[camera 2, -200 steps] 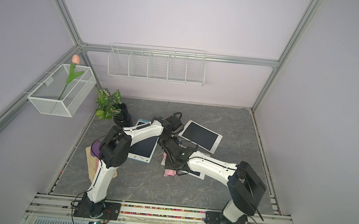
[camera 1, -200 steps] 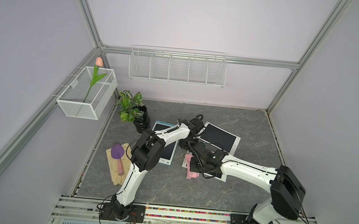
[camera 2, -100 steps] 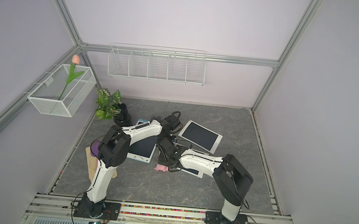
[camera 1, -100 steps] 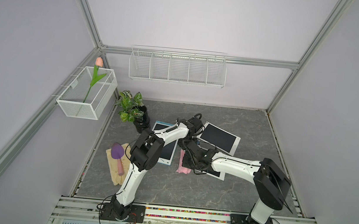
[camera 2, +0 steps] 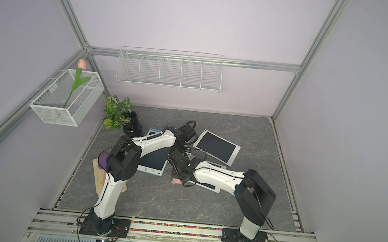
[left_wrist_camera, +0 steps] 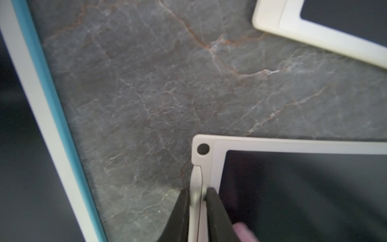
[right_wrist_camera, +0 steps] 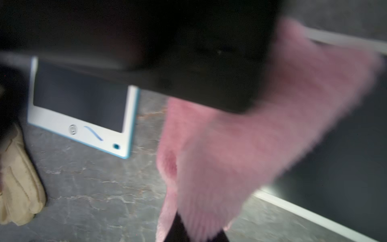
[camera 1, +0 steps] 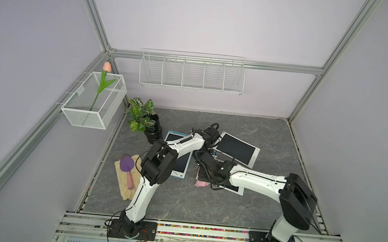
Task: Wipe the drawing tablet
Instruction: Wipe the dirt from the drawing tablet.
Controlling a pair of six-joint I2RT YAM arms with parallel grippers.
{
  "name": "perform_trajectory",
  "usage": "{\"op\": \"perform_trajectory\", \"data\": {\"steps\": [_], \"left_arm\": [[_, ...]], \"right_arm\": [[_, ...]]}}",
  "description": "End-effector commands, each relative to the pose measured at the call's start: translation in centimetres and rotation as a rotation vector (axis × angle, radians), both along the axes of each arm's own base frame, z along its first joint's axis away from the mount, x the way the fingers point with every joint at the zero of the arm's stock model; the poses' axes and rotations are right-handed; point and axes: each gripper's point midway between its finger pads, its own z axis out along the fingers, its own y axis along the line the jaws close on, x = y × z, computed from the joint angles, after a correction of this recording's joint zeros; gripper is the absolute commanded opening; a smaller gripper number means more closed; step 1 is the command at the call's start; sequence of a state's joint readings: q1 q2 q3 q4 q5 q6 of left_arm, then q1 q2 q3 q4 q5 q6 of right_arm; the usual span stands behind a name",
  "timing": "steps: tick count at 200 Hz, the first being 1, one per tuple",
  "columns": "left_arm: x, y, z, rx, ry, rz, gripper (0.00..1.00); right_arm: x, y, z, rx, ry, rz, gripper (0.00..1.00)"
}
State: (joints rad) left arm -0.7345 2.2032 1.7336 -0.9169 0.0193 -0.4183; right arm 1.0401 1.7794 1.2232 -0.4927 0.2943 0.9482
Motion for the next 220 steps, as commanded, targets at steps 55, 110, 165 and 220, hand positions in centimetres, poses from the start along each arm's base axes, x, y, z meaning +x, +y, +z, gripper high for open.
{"op": "perform_trajectory", "data": {"steps": [55, 110, 165, 220], "left_arm": [[-3.1, 0.8, -3.1, 0.070, 0.116, -0.044, 0.19], [-3.1, 0.8, -3.1, 0.072, 0.115, -0.045, 0.19], [-3.2, 1.0, -3.1, 0.074, 0.117, -0.044, 0.18], [-3.2, 0.9, -3.1, 0.068, 0.118, -0.038, 0.18]], "right_arm": [[1.0, -2.8, -2.4, -0.094, -0.126, 0.011, 0.07], [-1.0, -6.7, -2.2, -0.045, -0.112, -0.093, 0.07], [-0.4, 1.2, -1.3, 0.133, -0.057, -0.020, 0.07], [-0.9, -6.7, -3.9, 0.329, -0.041, -0.367, 0.07]]}}
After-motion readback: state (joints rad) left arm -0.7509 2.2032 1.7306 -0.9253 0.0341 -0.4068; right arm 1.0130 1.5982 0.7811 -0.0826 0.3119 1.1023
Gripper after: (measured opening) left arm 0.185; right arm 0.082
